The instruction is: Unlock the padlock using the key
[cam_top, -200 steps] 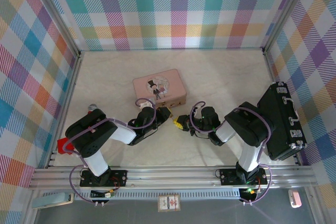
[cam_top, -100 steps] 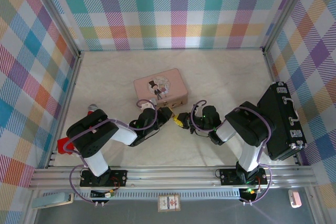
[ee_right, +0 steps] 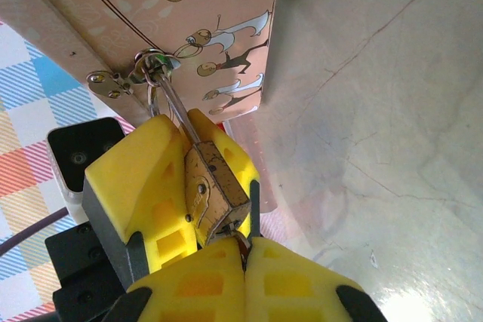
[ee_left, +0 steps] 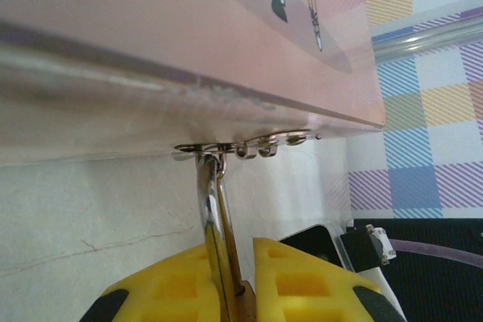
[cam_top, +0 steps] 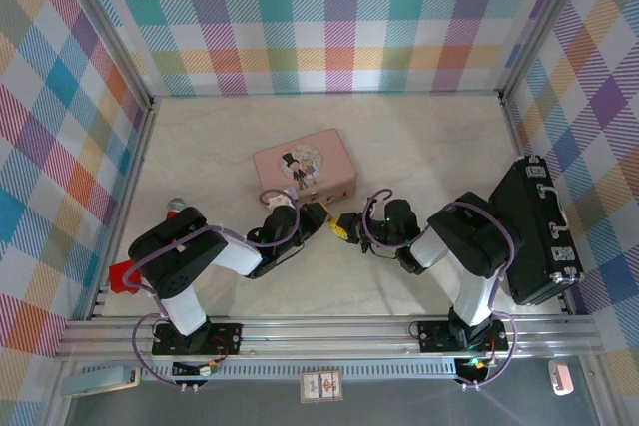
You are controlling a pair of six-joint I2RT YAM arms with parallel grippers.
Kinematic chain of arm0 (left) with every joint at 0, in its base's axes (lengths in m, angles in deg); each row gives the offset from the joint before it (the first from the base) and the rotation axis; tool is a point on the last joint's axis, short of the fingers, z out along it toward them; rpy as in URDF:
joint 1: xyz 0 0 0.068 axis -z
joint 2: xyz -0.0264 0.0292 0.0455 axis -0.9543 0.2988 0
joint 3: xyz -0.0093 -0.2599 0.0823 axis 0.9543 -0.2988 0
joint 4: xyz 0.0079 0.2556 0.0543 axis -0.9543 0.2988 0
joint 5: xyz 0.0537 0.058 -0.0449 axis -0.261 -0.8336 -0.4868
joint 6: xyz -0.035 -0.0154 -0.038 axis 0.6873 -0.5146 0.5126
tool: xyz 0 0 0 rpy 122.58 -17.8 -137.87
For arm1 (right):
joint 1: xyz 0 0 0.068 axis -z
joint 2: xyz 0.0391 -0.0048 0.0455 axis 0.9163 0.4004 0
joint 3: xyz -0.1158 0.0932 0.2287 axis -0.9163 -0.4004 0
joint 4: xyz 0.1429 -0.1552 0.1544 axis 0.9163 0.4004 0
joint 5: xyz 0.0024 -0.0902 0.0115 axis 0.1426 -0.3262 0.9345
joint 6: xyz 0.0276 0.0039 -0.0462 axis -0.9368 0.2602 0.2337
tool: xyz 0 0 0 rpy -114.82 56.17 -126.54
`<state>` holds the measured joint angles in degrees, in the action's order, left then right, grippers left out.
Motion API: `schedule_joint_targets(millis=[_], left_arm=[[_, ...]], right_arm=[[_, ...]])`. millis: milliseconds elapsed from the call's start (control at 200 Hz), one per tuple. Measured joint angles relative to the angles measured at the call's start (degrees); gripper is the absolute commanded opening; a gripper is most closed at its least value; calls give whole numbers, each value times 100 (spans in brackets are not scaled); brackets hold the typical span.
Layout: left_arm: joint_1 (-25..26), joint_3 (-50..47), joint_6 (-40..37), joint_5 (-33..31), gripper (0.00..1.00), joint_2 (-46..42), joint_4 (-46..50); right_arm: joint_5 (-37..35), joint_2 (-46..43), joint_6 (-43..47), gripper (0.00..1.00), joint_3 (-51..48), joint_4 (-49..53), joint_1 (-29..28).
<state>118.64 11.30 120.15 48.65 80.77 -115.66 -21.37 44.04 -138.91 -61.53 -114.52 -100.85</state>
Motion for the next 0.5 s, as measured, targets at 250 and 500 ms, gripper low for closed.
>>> schedule_joint_targets(millis=[250, 500], left_arm=[[9, 114, 11, -142, 0, 105, 11], [52, 170, 17, -184, 0, -7, 472]], right_arm=[[-4, 24, -59, 3, 85, 96, 66], [17, 66, -98, 15, 85, 203, 48]])
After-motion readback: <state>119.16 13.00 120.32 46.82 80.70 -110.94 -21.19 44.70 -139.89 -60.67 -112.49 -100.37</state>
